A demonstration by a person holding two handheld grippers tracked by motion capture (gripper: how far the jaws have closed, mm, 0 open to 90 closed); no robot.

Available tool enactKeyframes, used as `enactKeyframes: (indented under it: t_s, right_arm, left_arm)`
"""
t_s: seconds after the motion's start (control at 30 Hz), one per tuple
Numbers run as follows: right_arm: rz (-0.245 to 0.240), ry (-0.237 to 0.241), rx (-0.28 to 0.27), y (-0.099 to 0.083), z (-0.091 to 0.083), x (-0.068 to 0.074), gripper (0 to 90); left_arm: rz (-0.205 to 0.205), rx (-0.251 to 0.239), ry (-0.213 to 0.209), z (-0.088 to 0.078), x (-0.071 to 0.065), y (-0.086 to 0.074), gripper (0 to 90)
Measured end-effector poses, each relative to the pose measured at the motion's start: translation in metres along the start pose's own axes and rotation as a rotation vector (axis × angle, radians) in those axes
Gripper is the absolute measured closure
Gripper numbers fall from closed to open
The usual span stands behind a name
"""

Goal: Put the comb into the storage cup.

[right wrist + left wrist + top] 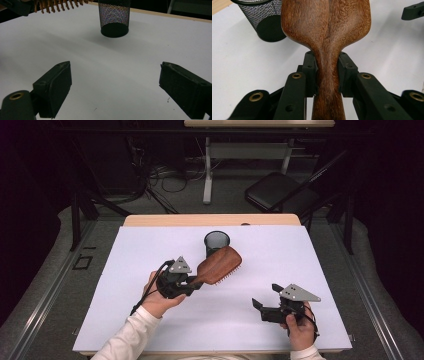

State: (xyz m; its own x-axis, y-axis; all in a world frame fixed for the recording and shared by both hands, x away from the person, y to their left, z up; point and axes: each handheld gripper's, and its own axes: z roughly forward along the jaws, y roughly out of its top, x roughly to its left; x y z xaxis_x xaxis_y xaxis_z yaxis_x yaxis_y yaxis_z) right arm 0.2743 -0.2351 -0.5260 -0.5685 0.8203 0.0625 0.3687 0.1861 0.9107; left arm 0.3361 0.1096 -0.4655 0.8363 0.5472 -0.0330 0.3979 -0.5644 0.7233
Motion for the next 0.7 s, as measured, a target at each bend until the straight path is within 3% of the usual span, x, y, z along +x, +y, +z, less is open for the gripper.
enactKeyframes:
  t_s: [0.43, 0.7]
  right_arm:
    - [0.002, -0.002, 0.005, 0.0, 0.0, 0.0, 10.7]
    - [0.035, 0.014, 0.014, 0.003, 0.001, 0.0, 10.2]
  left_arm:
    - [-0.004, -0.027, 0.002, 0.003, -0.003, -0.009, 71.9]
    - [-0.02, -0.04, -0.007, 0.003, -0.003, -0.013, 71.9]
